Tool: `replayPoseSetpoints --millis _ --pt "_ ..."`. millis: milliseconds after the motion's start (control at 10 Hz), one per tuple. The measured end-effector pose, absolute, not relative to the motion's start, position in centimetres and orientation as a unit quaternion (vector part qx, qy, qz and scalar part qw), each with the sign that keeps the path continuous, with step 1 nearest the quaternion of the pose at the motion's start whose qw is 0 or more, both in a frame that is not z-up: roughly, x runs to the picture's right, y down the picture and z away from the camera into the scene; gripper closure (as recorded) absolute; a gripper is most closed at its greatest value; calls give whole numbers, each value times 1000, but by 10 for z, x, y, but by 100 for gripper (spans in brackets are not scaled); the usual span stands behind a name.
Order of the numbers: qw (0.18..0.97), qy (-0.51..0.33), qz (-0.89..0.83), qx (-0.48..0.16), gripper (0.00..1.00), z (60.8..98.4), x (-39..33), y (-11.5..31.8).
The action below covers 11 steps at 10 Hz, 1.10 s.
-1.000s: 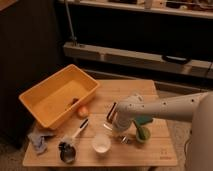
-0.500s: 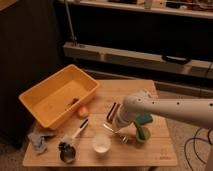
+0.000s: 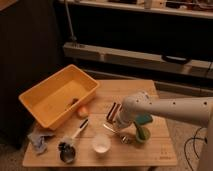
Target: Place fork in table surface
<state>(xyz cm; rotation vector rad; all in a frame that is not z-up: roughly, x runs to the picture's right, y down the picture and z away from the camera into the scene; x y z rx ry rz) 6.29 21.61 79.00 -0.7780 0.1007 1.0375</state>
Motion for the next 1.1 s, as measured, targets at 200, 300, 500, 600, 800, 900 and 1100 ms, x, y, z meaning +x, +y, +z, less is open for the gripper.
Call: replayPoseSetpoints --millis 200,300,500,600,800,900,1100 --pt "799 51 481 -357 20 790 65 214" --pt "800 52 478 -357 20 791 63 215" --pt "802 58 472 -361 20 796 61 223" --pt "802 59 471 -363 20 797 62 225" --pt "802 62 470 -363 20 799 63 227" --pt "802 63 470 -363 20 799 64 227" --pt "802 67 467 -366 20 801 64 231"
